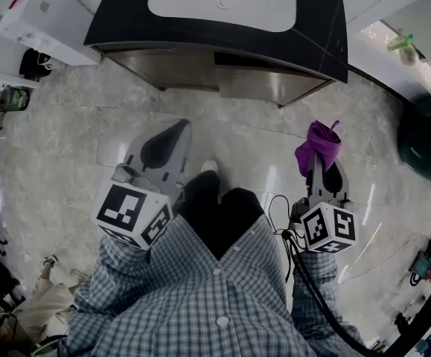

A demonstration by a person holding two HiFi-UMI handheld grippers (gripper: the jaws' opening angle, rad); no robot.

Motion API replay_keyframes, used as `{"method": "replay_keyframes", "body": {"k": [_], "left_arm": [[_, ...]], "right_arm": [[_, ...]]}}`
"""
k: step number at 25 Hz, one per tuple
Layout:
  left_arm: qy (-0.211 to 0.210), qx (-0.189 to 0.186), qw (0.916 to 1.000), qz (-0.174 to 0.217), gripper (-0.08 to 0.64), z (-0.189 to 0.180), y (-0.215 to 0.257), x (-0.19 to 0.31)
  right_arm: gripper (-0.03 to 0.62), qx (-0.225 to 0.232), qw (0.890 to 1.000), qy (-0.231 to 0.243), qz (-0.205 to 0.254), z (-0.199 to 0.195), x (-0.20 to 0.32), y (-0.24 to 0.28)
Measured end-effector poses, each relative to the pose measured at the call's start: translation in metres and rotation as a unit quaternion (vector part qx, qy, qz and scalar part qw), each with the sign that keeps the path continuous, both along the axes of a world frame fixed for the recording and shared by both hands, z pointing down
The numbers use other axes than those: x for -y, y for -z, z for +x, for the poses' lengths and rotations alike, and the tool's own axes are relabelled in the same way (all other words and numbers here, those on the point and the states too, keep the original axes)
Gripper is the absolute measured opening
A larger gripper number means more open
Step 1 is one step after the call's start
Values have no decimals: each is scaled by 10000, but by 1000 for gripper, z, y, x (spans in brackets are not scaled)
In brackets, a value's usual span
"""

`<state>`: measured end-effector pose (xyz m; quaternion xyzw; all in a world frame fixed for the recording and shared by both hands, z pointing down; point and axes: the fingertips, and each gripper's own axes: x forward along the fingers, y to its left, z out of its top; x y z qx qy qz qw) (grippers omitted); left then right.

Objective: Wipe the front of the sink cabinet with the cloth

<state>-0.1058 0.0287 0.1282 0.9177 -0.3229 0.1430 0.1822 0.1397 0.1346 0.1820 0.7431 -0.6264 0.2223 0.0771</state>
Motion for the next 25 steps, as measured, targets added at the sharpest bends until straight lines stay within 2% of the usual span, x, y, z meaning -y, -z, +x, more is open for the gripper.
{"method": "replay_keyframes", "body": {"k": [6, 16, 25], "left_arm": [[145, 40, 9999, 3, 11, 12, 3, -44], [672, 25, 9973, 298, 11, 28, 14, -131], [532, -3, 9981, 297, 11, 27, 33, -189]], "right_arm": [[77, 74, 9989, 387, 267, 0, -20, 17], [77, 290, 9940, 974, 411, 7, -104, 22], [77, 412, 9913, 1127, 546, -14, -139, 41]]}}
